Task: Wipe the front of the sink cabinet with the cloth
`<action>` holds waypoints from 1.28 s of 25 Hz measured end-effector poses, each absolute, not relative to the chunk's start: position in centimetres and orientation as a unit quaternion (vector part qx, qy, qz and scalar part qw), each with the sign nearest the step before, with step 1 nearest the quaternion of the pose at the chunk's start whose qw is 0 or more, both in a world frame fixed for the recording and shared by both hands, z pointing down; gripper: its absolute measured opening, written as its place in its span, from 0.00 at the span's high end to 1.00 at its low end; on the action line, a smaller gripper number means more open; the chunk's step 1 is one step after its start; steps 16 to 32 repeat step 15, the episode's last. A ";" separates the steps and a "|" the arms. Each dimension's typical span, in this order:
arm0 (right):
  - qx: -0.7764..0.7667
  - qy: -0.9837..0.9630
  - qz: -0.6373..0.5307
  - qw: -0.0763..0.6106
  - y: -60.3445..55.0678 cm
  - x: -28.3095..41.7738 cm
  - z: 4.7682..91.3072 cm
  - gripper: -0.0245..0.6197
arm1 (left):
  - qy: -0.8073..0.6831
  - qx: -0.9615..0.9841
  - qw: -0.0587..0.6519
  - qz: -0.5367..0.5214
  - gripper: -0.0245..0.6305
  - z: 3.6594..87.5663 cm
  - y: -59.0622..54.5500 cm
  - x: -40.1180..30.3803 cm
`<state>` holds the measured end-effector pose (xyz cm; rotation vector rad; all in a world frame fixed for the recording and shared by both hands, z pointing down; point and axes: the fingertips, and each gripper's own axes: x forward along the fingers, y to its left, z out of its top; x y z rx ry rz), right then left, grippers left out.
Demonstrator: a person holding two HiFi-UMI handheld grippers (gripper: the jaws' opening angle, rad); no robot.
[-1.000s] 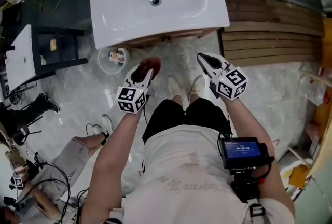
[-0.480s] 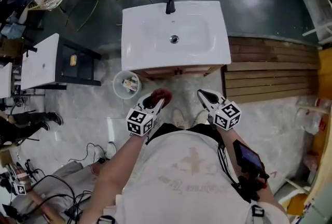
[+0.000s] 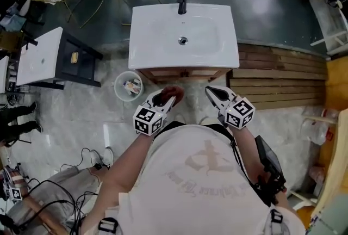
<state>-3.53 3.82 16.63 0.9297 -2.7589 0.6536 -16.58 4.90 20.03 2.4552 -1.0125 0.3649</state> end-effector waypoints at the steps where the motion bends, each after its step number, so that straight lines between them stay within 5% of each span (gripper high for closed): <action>1: 0.308 -0.922 0.219 0.082 4.0 -3.6 16.7 0.94 | -0.366 0.892 0.227 0.134 0.78 20.0 5.1 -16.6; 32: 0.316 -0.921 0.218 0.071 5.9 -3.9 16.3 0.94 | -0.352 0.896 0.226 0.150 0.78 20.5 7.2 -16.5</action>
